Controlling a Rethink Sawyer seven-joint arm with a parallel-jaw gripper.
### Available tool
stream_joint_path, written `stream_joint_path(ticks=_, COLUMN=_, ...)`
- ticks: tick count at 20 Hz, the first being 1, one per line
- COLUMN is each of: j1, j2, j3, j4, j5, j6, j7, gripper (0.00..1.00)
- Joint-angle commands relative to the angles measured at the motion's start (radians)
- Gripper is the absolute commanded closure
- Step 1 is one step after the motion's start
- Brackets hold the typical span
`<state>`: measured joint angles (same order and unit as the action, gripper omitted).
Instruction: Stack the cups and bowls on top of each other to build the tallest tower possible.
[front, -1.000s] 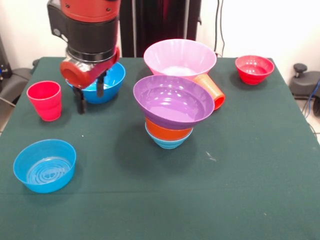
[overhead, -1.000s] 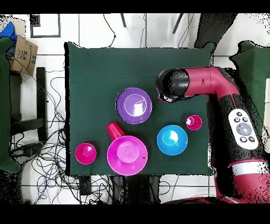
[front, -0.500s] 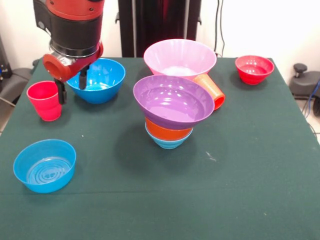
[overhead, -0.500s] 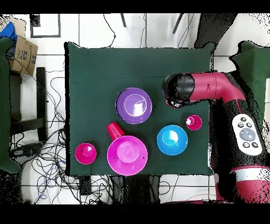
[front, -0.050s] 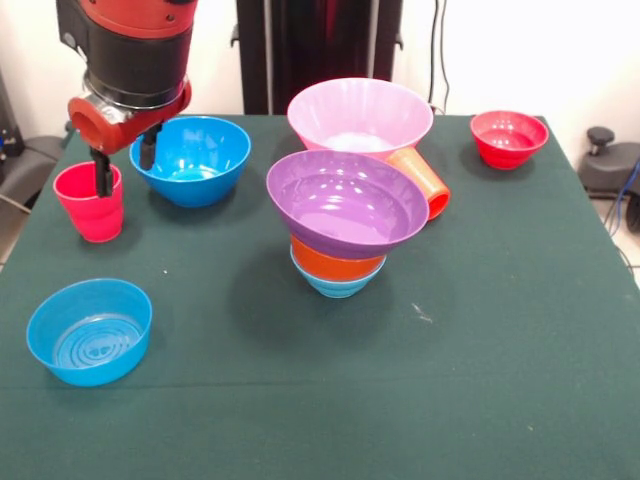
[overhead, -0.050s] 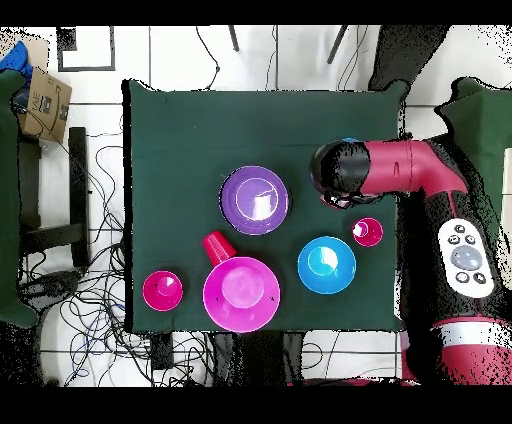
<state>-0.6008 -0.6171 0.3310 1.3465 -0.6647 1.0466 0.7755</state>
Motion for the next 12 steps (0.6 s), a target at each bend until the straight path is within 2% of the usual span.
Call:
stream_joint_path(ticks=1, j1=0.069, j2=0.045, j3=-0.093, j4=-0.071, j5=0.001, j6=0.022, j7=0.327, gripper=0.00)
stream_joint_path(ticks=8, j1=0.105, j2=0.092, j3=-0.140, j4=-0.121, j5=0.002, j6=-0.021, j7=0.442, gripper=0.00)
stream_joint_path(ticks=12, j1=0.104, j2=0.112, j3=-0.140, j4=-0.128, j5=0.015, j6=-0.033, j7=0.464, gripper=0.00)
